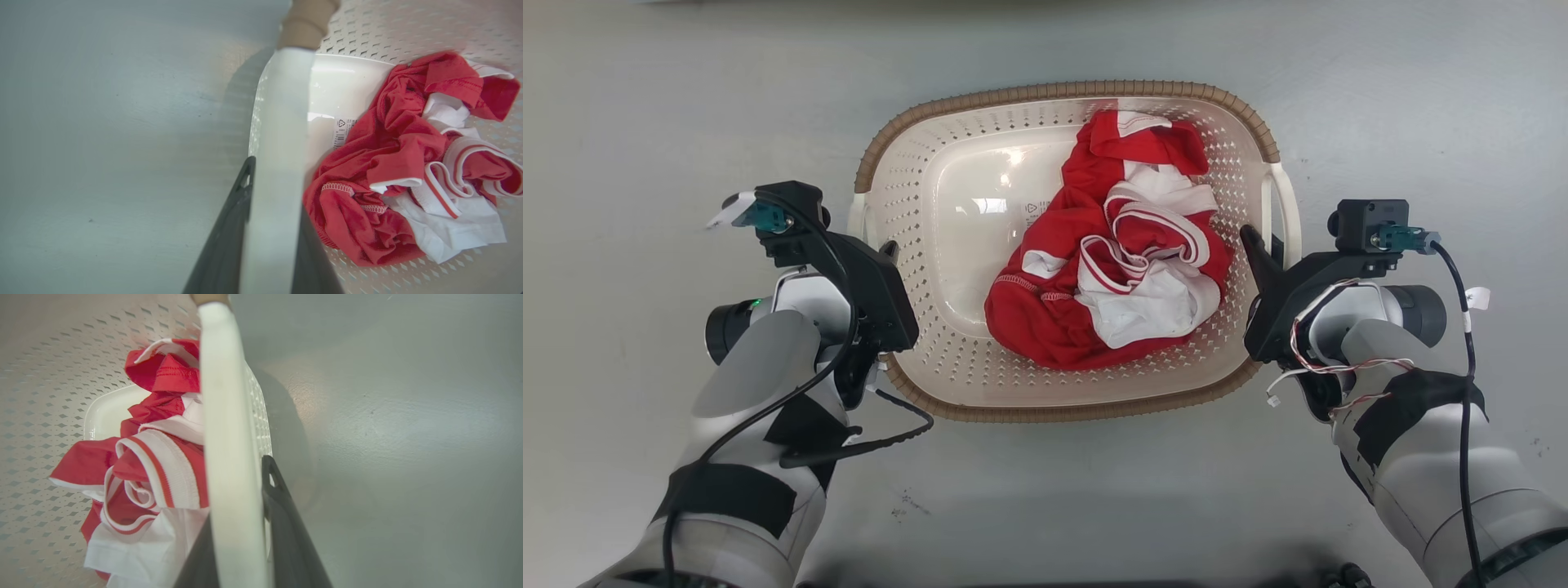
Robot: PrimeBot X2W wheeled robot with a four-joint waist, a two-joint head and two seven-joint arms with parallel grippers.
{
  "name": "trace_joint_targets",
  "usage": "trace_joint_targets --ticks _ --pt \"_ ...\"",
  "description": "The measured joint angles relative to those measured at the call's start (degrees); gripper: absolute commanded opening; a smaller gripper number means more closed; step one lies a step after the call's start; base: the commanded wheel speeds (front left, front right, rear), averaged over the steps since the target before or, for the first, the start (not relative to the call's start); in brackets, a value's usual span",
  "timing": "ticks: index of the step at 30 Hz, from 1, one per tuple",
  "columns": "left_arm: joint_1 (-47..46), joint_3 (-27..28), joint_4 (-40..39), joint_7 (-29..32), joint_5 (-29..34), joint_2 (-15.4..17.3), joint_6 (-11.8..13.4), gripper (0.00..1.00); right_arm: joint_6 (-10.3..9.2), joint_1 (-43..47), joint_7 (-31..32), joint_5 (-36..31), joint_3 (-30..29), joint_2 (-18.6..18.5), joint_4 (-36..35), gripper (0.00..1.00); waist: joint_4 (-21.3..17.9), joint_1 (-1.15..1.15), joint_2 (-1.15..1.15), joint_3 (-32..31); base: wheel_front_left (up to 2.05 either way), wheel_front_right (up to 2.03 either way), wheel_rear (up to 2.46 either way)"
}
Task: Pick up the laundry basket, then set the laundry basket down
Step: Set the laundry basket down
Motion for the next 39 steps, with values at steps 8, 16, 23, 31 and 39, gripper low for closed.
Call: trace_joint_targets --ticks 8,16,23,31,39 --pt "-0.5 0.2 0.7 -0.8 -0.3 0.2 -0.5 1.0 0.05 -0.5 -0.8 -0.9 1.0 0.0 0.4 0.38 0.1 0.0 0.0 -0.2 0.0 0.0 0.0" --pt "-0.5 -0.3 1.0 -1.4 -0.7 1.1 -1.0 1.0 0.26 -0.6 -2.5 -0.9 1.2 -0.4 0.5 1.0 0.4 0.0 0.0 -1.8 0.0 0.0 0.0" --pt "-0.4 -1.9 1.0 -3.0 -0.6 1.1 -1.3 1.0 0.32 -0.5 -4.0 -0.9 1.6 -0.4 0.7 1.0 0.4 0.0 0.0 -4.1 0.0 0.0 0.0" --pt "1.1 -3.3 1.1 -7.7 0.8 1.1 -0.9 1.0 0.47 0.9 -6.0 -0.8 1.3 -0.5 0.8 1.0 0.5 0.0 0.0 -8.4 0.0 0.0 0.0" --pt "3.5 -3.9 1.1 -13.2 1.5 1.1 -0.9 1.0 0.47 3.7 -7.1 -0.8 1.2 -0.6 -0.2 1.0 0.5 0.0 0.0 -14.1 0.0 0.0 0.0"
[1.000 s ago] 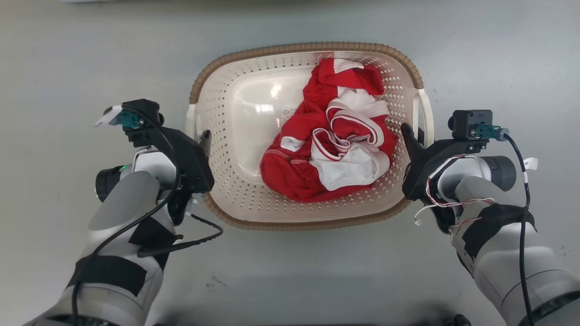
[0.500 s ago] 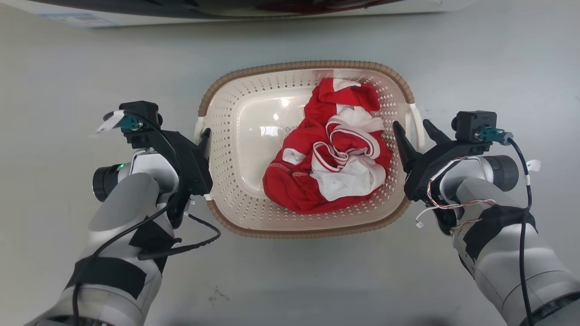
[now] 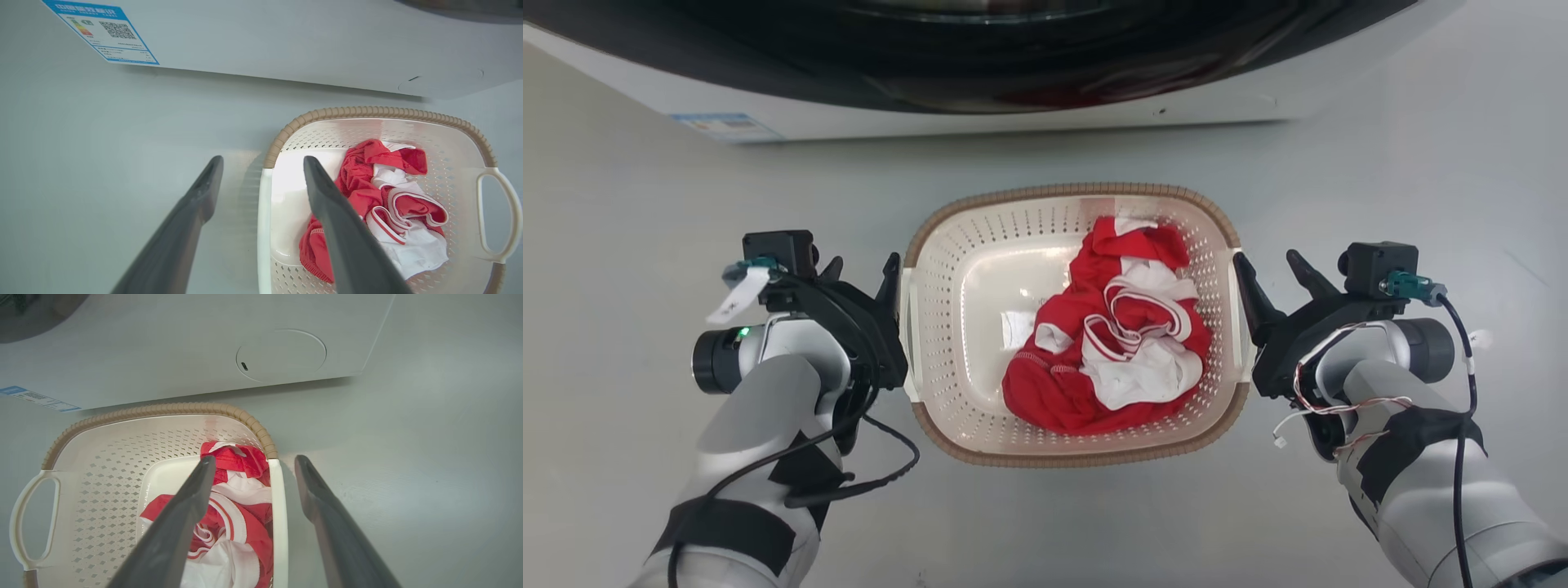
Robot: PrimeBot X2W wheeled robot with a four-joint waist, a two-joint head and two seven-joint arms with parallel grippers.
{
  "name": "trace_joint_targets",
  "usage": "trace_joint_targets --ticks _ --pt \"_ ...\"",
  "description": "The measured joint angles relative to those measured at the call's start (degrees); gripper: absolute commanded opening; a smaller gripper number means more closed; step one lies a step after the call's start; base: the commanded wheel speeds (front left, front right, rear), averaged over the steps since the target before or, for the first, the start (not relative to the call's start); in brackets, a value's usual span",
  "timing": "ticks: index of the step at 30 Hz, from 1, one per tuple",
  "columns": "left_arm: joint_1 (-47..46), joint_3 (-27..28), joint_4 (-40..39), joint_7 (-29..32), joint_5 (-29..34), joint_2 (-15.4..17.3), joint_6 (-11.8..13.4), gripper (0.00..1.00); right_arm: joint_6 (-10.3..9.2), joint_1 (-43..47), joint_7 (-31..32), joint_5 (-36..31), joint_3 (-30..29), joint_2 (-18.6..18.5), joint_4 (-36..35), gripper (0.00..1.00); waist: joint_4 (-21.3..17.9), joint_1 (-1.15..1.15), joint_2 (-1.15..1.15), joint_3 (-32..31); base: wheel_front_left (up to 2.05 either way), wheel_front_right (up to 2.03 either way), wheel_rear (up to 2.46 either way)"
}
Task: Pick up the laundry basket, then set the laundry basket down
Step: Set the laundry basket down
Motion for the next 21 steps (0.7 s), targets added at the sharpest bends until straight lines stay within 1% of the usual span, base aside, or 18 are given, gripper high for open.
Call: trace_joint_targets --ticks 8,10,15,18,19,21 --pt "2.4 0.2 -0.5 -5.9 0.9 0.4 0.1 1.0 0.0 2.5 -0.5 0.0 -0.7 0.0 -2.7 1.0 -0.4 0.0 0.0 -5.7 0.0 0.0 0.0" --pt "3.1 0.2 -1.1 -6.5 1.1 0.5 0.5 1.0 0.0 3.6 -0.5 0.0 -1.5 -0.2 -3.9 1.0 -0.5 0.0 0.0 -7.0 0.0 0.0 0.0" --pt "5.0 0.4 -2.5 -7.7 1.4 1.1 0.5 1.0 -0.09 6.0 -0.5 0.0 -3.8 -1.4 -7.8 1.0 -0.7 0.0 0.0 -10.2 0.0 0.0 0.0" --pt "6.1 0.6 -3.2 -8.0 1.4 1.4 0.9 1.0 -0.65 7.0 -0.5 0.0 -4.6 -2.0 -9.6 1.0 -0.8 0.0 0.0 -11.5 0.0 0.0 0.0" --pt "7.3 0.7 -4.1 -8.0 1.4 1.4 1.1 1.0 -1.3 8.3 -0.5 -0.1 -5.6 -2.5 -11.5 1.0 -0.9 0.0 0.0 -12.8 0.0 0.0 0.0" --pt "8.4 0.8 -5.0 -8.0 1.6 1.5 1.1 1.0 -1.62 9.7 -0.5 -0.7 -6.3 -3.2 -13.4 1.0 -0.9 0.0 0.0 -14.0 0.0 0.0 0.0"
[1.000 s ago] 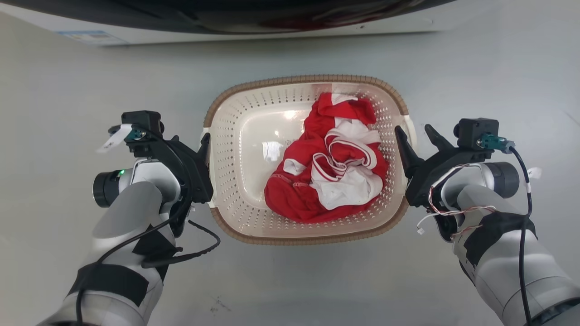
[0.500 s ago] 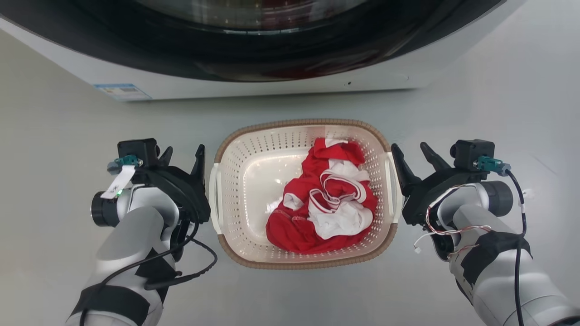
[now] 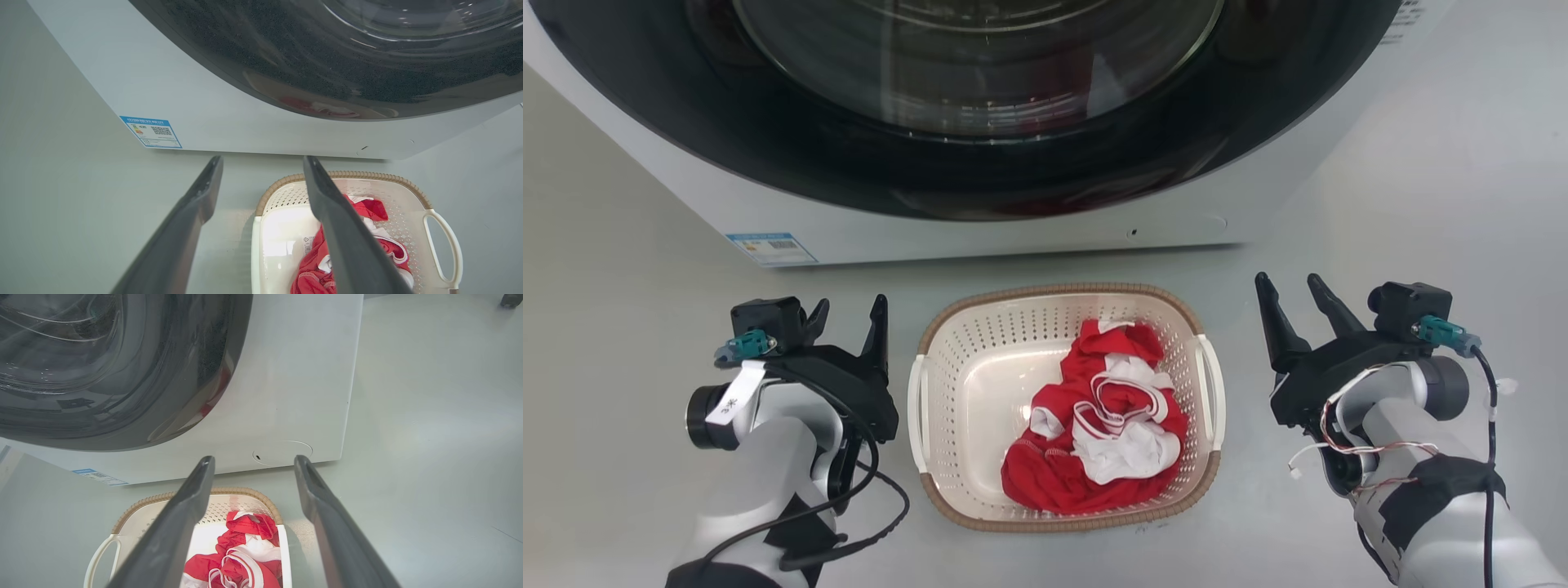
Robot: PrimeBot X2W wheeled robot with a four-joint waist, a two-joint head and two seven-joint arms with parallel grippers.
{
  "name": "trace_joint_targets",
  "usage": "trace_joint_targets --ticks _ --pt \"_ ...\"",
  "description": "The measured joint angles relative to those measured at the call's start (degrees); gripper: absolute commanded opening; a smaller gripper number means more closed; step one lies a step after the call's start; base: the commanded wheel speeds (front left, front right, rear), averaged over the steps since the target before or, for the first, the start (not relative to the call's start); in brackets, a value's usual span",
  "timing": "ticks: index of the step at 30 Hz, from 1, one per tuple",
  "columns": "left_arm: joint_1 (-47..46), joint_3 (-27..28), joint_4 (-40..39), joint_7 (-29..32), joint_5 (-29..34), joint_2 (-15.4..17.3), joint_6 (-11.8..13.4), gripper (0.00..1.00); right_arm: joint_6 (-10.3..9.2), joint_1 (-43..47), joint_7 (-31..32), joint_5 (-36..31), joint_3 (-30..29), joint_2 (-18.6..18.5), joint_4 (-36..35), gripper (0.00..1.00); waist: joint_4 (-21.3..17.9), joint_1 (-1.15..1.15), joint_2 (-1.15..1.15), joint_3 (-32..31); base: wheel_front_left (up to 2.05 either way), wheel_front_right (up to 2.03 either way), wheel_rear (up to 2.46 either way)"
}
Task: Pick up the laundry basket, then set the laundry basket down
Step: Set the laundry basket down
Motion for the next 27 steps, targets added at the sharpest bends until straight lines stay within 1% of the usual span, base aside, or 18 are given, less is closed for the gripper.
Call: trace_joint_targets --ticks 3,4,12,21,27 --pt "1.5 0.4 -2.1 0.0 0.3 0.5 0.5 1.0 -0.97 1.9 0.0 -1.0 -0.9 -0.6 -3.0 1.0 -0.1 0.0 0.0 -1.9 0.0 0.0 0.0" --pt "2.1 0.7 -3.2 0.0 0.5 0.7 1.0 1.0 -1.01 2.6 0.0 -1.3 -1.1 -0.8 -4.3 1.0 -0.1 0.0 0.0 -2.5 0.0 0.0 0.0" --pt "8.0 1.9 -12.5 0.0 2.3 1.9 3.6 1.0 -3.7 8.6 0.0 -5.1 -3.5 -2.4 -14.0 1.0 -0.2 0.0 0.0 -7.4 0.0 0.0 0.0" --pt "16.7 2.9 -25.5 0.0 5.7 3.6 6.5 1.0 -6.6 15.1 0.0 -10.3 -5.8 -4.2 -25.7 1.0 -0.3 0.0 0.0 -12.2 0.0 0.0 0.0" --pt "22.8 3.3 -33.9 0.0 7.9 4.8 7.9 1.0 -8.44 20.7 -0.1 -12.1 -7.3 -5.1 -32.2 1.0 -0.4 0.0 0.0 -14.9 0.0 0.0 0.0"
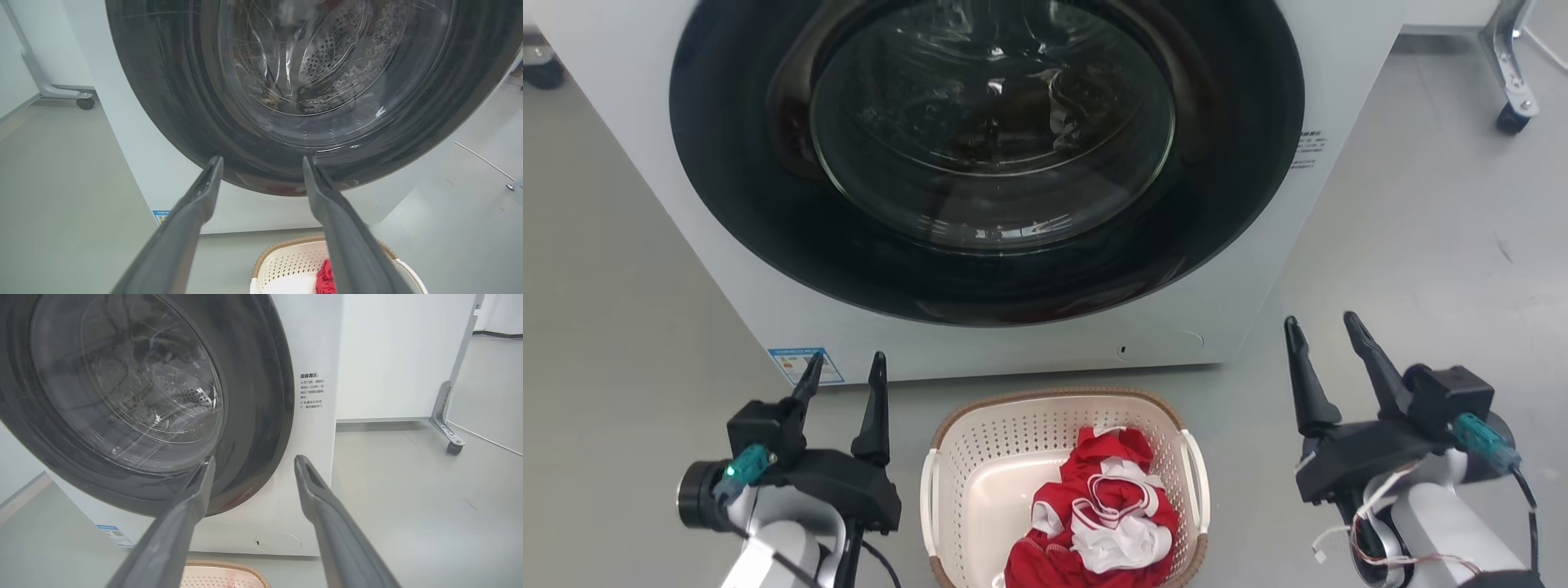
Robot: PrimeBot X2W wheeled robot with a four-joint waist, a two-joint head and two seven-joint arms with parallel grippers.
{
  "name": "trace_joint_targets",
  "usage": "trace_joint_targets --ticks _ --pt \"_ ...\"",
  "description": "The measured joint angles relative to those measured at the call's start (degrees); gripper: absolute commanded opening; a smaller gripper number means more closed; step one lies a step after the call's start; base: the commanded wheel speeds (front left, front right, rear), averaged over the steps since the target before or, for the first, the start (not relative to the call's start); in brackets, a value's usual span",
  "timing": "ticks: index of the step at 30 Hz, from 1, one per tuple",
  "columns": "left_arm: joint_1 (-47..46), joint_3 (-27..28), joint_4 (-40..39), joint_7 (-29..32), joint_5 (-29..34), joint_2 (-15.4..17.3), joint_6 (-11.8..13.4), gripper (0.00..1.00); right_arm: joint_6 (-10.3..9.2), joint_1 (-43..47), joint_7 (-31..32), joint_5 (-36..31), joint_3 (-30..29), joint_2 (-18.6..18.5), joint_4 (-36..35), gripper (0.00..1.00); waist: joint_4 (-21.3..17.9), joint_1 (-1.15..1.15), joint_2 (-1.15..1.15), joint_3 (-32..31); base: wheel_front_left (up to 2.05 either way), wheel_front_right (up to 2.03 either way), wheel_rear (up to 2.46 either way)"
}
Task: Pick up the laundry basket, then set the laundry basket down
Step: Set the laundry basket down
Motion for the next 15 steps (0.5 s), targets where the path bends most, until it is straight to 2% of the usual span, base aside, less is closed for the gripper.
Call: trace_joint_targets --ticks 4,15 --pt "4.2 0.4 -5.0 0.0 0.8 0.7 0.8 1.0 -1.04 3.8 0.0 -1.3 -1.4 -0.8 -3.2 1.0 0.0 0.0 0.0 -1.5 0.0 0.0 0.0" --pt "12.7 1.8 -15.0 0.0 2.9 1.7 2.2 1.0 -2.14 11.2 -0.1 -2.8 -4.0 -0.8 -9.8 1.0 -0.2 0.01 0.01 -4.2 0.0 0.0 0.0"
